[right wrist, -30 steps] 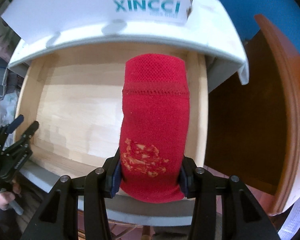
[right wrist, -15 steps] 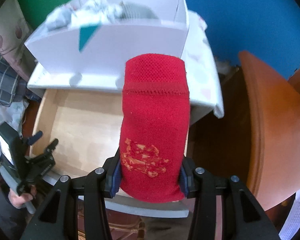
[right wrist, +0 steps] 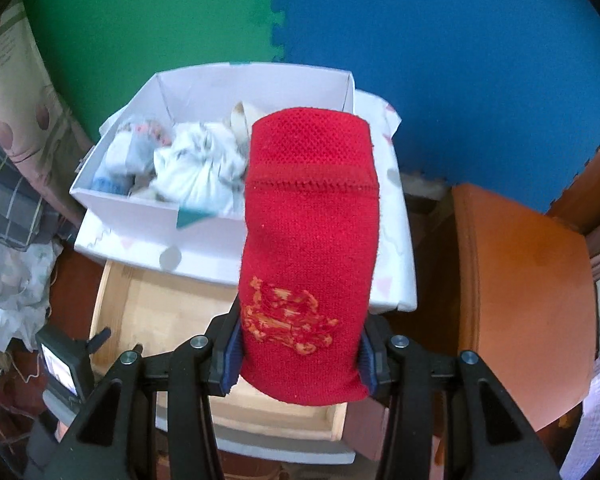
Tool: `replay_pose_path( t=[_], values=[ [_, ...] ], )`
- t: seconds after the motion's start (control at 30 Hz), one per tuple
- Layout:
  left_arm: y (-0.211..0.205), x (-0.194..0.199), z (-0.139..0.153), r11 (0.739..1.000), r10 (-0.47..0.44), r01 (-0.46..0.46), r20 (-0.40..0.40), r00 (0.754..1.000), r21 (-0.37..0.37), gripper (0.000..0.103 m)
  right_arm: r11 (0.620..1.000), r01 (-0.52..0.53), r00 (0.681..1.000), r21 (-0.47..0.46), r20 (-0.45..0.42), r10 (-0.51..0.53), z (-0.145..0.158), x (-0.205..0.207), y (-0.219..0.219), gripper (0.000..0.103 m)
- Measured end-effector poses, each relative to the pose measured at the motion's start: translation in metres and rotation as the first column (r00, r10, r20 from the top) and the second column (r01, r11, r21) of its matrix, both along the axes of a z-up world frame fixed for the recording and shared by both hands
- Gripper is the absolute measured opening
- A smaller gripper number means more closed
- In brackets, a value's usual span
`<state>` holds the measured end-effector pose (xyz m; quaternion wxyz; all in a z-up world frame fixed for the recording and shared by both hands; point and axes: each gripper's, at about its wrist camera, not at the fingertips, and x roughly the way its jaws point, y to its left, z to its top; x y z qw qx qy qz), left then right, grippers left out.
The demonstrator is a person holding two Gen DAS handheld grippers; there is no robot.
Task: Take underwear out of drawer
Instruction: 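Lift the red rolled garment with the right tool over the white box, then open the right tool to drop the red garment into the box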
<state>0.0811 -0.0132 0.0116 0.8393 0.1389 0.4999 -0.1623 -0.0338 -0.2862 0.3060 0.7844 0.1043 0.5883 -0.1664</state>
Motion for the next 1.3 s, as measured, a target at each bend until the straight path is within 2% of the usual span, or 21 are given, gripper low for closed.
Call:
replay_pose_path(
  t=[0.17,0.33,0.7,0.87,1.3],
  values=[
    [-0.001,0.001,0.000,1.000,0.002,-0.002,0.000,1.000,-0.002,0.061,1.000,0.002,1.000,-0.022,0.018,-0.002,0.013,0.027,-0.008,0.043],
    [-0.001,0.002,0.001,1.000,0.000,0.000,0.001,1.000,-0.002,0.061,0.999,0.006,1.000,-0.032,0.012,-0.005,0.010,0.061,-0.017,0.043],
    [-0.002,0.002,0.001,1.000,0.000,0.000,0.003,1.000,-0.005,0.061,0.999,-0.001,0.998,-0.047,-0.057,-0.001,-0.027,0.120,-0.027,0.043],
    [-0.002,0.001,0.001,1.000,0.000,0.000,0.007,1.000,-0.003,0.061,0.997,-0.011,0.996,-0.080,-0.093,0.004,-0.044,0.128,-0.030,0.044],
    [-0.003,0.000,0.000,1.000,-0.003,0.003,0.007,1.000,-0.001,0.061,0.996,-0.042,0.991,-0.083,-0.127,0.031,-0.077,0.149,-0.036,0.049]
  ],
)
